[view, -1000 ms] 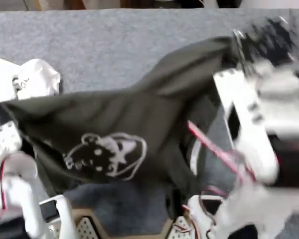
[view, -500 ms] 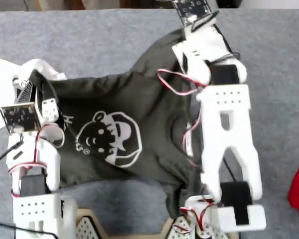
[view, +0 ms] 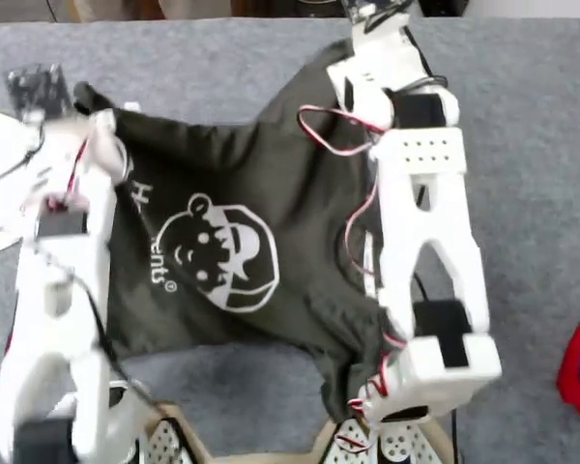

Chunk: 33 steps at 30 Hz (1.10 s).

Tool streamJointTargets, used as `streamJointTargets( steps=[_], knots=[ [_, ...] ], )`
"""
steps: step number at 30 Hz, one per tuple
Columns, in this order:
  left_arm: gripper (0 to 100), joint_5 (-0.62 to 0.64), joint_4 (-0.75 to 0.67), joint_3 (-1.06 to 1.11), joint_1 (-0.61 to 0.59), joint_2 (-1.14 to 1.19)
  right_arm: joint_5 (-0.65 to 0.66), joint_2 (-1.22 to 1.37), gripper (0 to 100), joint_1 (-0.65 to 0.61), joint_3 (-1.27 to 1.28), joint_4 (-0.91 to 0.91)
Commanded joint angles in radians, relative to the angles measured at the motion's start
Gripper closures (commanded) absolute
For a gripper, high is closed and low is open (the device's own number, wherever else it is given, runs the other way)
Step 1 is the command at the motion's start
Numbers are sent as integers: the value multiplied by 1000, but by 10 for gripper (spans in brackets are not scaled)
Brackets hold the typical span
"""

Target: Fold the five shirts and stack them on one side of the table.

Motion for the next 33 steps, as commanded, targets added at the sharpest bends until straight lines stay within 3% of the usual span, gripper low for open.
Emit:
streamJointTargets(
  steps=[1,7,17,22,27,33],
  knots=[
    [980,12,-20,-255,2,225,-15,101,993,-5,-170,-74],
    [980,12,-5,-526,6,535,-12,346,993,10,-464,-115],
    [980,14,310,-1039,0,928,-6,860,993,96,-1142,-178],
    [980,14,393,-1232,5,1055,92,1023,993,96,-1320,-166],
    [980,14,523,-1366,-2,1141,98,1041,993,88,-1397,52],
    [980,-44,845,-1508,-3,1162,98,963,993,91,-1400,338]
  ],
)
